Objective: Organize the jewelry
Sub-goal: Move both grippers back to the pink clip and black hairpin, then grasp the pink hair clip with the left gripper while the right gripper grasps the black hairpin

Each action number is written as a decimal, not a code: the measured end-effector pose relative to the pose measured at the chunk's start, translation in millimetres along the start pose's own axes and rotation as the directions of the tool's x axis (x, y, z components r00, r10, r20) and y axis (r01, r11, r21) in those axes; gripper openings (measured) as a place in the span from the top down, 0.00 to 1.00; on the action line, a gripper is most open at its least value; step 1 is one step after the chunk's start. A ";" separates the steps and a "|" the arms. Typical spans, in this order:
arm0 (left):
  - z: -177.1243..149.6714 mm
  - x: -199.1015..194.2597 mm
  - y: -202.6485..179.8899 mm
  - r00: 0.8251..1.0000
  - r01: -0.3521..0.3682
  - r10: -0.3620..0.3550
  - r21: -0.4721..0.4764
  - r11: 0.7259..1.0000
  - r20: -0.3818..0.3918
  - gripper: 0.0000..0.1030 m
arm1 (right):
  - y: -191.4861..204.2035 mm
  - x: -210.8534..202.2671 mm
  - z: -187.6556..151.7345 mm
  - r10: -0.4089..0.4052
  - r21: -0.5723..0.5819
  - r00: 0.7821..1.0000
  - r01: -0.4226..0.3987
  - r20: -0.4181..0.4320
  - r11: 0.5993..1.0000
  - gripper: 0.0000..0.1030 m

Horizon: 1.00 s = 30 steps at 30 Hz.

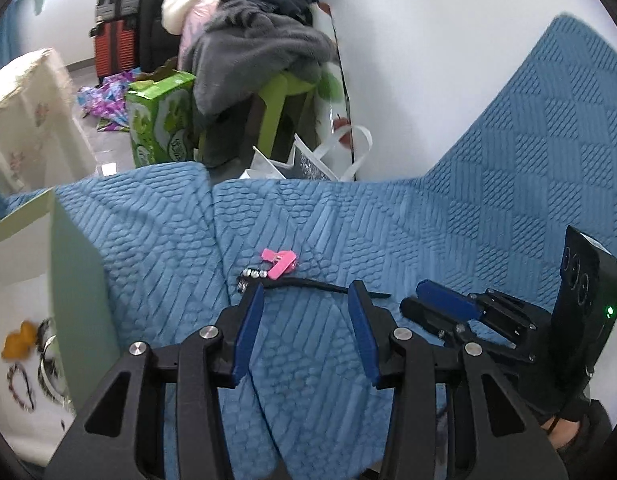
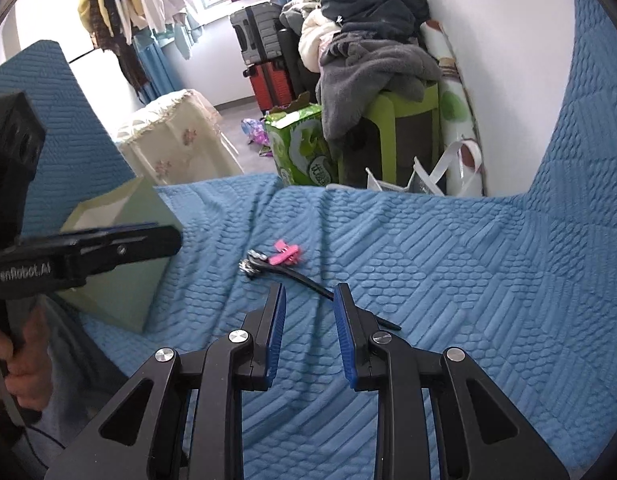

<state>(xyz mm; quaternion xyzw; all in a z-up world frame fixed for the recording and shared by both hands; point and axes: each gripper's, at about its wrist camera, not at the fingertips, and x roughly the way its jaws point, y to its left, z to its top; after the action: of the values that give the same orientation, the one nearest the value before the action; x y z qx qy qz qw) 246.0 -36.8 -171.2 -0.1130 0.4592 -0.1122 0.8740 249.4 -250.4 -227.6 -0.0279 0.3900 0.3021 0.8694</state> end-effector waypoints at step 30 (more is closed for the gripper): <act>16.0 117.3 -16.5 0.963 -0.191 0.223 0.195 0.962 -0.155 0.73 | -35.9 45.7 -4.4 -0.001 0.025 0.997 0.003 -0.075 1.000 0.78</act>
<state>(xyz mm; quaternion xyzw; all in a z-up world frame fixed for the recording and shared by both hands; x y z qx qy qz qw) 322.7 -86.1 -248.6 0.0248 0.5317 -0.0701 0.8437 289.6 -258.0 -269.1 -0.0285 0.4260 0.2949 0.8548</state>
